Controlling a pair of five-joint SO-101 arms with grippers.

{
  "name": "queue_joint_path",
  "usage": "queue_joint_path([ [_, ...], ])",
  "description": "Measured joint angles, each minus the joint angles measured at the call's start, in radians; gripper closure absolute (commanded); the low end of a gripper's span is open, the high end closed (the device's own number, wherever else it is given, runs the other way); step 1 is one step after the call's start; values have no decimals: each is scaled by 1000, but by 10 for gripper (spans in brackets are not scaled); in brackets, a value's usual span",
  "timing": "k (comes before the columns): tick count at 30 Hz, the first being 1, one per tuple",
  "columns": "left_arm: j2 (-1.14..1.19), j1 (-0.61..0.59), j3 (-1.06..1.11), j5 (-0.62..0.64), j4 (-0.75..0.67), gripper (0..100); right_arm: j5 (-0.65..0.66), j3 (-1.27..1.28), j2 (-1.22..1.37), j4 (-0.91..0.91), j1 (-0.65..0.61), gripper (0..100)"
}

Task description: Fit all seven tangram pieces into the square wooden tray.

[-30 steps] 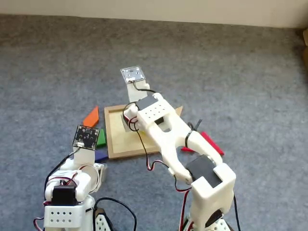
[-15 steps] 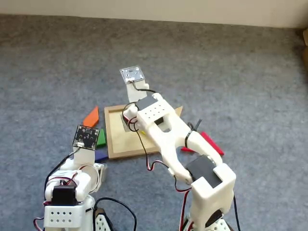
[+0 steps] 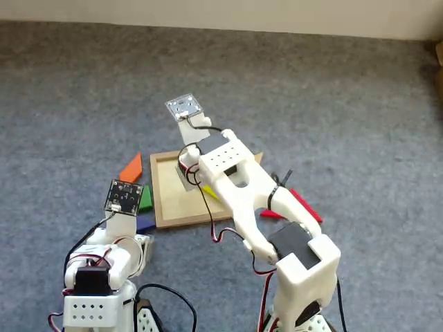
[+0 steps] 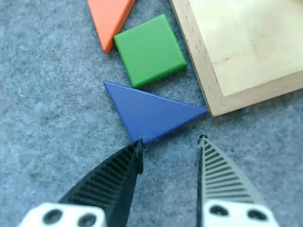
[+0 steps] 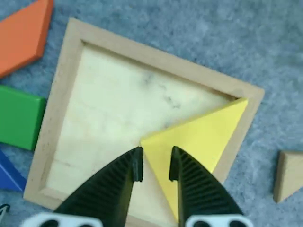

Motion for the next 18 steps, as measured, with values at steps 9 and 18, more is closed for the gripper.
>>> queue_joint_path([
  [9,0,0,0,0,0,815,9,-9,64,-3,21,925],
  [18,0,0,0,0,0,815,11,-23,69,92,21,925],
])
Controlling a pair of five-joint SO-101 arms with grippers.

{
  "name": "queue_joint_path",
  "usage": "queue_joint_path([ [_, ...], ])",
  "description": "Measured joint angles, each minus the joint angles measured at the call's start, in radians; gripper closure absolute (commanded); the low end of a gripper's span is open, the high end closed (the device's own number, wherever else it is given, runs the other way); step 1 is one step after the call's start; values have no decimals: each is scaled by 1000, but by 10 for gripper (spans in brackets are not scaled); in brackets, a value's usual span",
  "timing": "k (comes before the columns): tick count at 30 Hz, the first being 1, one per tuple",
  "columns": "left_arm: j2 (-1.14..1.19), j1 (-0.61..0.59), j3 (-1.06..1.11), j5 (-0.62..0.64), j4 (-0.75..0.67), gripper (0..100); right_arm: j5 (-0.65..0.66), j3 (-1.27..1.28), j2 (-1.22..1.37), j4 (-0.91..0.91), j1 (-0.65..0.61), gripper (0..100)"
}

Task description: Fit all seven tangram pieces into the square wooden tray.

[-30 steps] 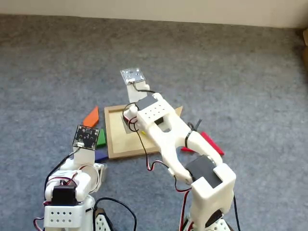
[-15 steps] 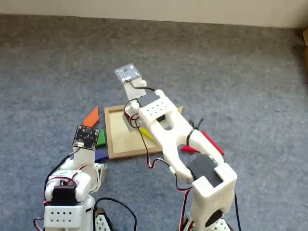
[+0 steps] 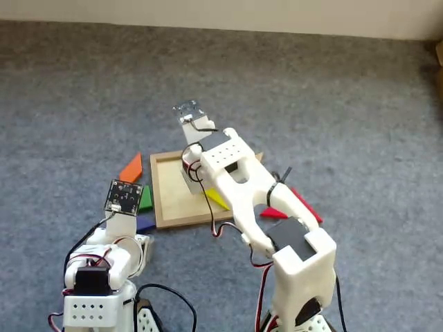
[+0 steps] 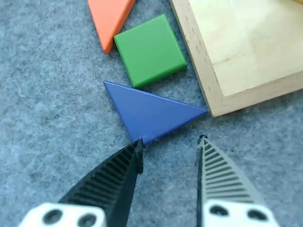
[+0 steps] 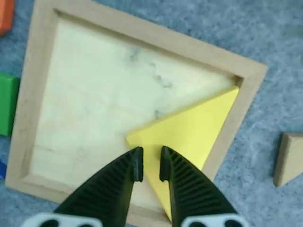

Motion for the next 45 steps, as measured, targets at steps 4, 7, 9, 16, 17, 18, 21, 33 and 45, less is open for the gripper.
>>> queue_joint_path([
  [4,0,0,0,0,0,815,0,-2,0,41,0,925],
  [7,0,0,0,0,0,815,0,-29,0,117,0,925],
  [9,0,0,0,0,0,815,0,-51,-23,160,2,925],
  [16,0,0,0,0,0,815,0,-44,-293,261,83,925],
  [17,0,0,0,0,0,815,-2,-29,-338,264,107,925],
  [18,0,0,0,0,0,815,-12,-9,-374,264,135,925],
  [21,0,0,0,0,0,815,-54,68,-471,269,207,922],
  [33,0,0,0,0,0,815,-388,425,-643,269,377,847],
  [45,0,0,0,0,0,815,-588,582,-600,178,565,985],
])
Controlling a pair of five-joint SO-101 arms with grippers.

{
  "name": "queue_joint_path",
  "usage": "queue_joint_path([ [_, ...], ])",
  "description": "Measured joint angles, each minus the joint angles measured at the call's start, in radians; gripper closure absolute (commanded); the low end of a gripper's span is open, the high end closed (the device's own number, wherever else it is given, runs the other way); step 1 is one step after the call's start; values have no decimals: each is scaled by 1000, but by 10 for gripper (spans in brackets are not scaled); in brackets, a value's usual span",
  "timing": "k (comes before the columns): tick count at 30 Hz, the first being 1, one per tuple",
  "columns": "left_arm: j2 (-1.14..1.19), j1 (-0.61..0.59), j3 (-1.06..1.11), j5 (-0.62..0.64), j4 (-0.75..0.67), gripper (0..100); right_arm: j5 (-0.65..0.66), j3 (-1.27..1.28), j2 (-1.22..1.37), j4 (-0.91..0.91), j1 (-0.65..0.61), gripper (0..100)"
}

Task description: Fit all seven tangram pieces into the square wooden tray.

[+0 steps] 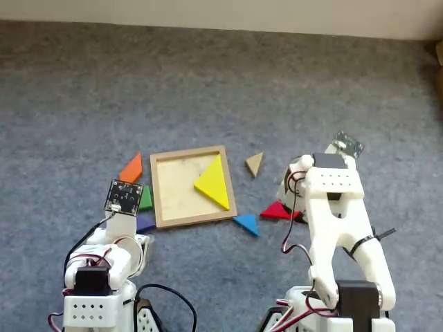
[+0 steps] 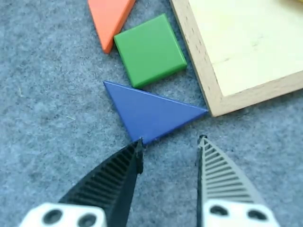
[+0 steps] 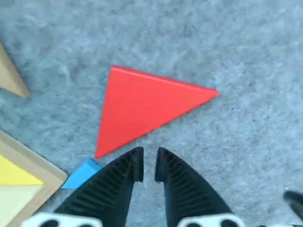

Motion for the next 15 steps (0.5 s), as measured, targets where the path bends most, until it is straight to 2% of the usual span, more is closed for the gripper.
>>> queue_joint_path([
  [5,0,0,0,0,0,815,41,32,61,0,77,986],
  [15,0,0,0,0,0,815,213,31,287,-43,229,986],
])
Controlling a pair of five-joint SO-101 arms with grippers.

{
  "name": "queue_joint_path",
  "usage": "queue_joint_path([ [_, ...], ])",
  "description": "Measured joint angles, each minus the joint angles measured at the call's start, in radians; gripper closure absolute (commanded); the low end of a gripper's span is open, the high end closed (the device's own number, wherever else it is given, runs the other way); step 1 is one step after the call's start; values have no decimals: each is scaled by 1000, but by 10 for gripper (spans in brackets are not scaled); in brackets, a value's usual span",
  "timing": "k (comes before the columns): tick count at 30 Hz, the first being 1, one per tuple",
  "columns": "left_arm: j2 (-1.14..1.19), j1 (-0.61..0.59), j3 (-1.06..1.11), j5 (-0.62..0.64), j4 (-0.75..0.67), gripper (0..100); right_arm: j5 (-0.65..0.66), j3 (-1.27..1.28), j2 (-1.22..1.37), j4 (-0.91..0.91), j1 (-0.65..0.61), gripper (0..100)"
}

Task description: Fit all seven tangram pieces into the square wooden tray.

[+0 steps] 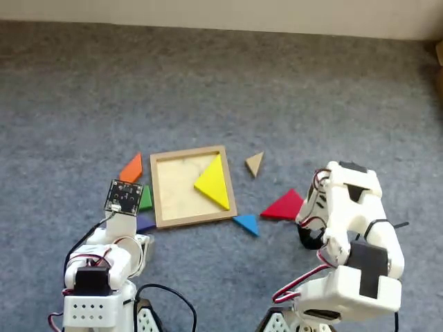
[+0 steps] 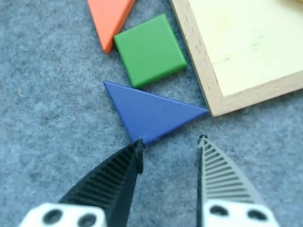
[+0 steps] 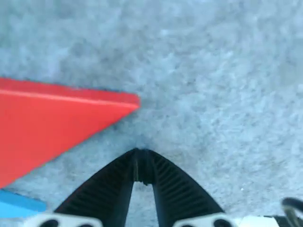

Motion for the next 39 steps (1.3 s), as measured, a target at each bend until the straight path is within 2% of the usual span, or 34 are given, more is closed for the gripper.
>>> queue_joint_path([
  [10,0,0,0,0,0,815,20,-20,37,-172,41,986],
  [24,0,0,0,0,0,815,20,-114,57,-186,44,986],
  [27,0,0,0,0,0,815,20,-115,25,-143,40,986],
  [31,0,0,0,0,0,815,20,-176,-87,-101,11,983],
  [39,0,0,0,0,0,815,-15,-187,-224,-81,-132,982],
])
